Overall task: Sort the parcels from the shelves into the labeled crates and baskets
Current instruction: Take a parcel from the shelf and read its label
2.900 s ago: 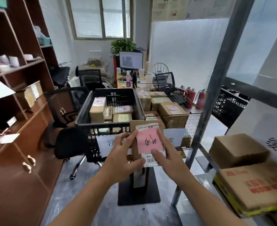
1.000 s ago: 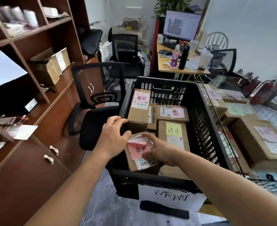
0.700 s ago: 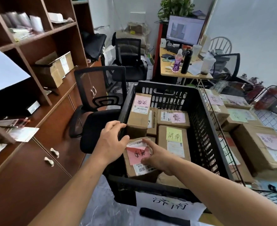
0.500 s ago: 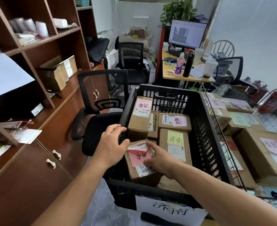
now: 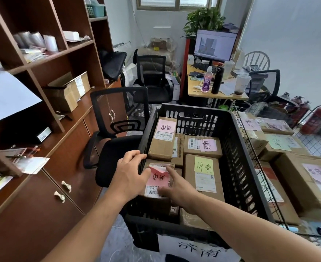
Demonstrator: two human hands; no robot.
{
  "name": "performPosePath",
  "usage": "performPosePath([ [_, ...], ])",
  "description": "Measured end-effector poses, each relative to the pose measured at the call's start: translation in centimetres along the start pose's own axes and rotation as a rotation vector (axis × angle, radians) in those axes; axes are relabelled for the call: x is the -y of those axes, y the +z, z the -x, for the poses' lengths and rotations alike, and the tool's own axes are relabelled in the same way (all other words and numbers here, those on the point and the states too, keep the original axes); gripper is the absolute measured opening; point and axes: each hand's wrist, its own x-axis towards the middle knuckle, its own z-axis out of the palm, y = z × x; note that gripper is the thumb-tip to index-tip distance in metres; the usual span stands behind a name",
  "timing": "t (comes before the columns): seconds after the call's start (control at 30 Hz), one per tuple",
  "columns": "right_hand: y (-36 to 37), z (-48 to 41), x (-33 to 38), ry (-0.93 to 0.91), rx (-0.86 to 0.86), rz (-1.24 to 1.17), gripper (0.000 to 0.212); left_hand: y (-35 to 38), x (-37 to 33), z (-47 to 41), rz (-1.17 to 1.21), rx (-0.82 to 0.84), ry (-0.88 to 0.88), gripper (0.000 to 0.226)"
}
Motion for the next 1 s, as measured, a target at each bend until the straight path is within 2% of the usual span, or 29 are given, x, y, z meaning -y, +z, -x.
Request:
performPosePath([
  [0.13,0.3,-0.3,-0.2,-0.008,0.029,0.037,0.097,-0.1,-0.2,0.1,-0.02,0.003,0.014,0.051],
  [0.33,-0.7,0.5,-0.1,-0.047,0.064,0.089,0.091,-0.1,-0.1,0.3,-0.009,0.006,0.036,0.051],
  [0.43,-1.3,1.2,0.2,-0.06,0.014,0.333,0.09,-0.2,-0.1,0.4,0.017,0.009,0.047,0.051],
  [0.57,-2.9,3.2,1.3,-0.154,-0.155,0.491,0.074,-0.7,0.2,0.2,0.032,0.015,0.094,0.053],
  [0.8,-5.6,7.9,-0.1,-0.177,-0.507,1.036,0.056,-0.6,-1.1,-0.3,-0.227,0.076,0.497,0.051],
  [1.0,-7.6,14.2,-2.6,0.012,-0.644,1.142,0.058,1.7,-6.3,0.6,-0.323,0.175,0.723,0.055],
])
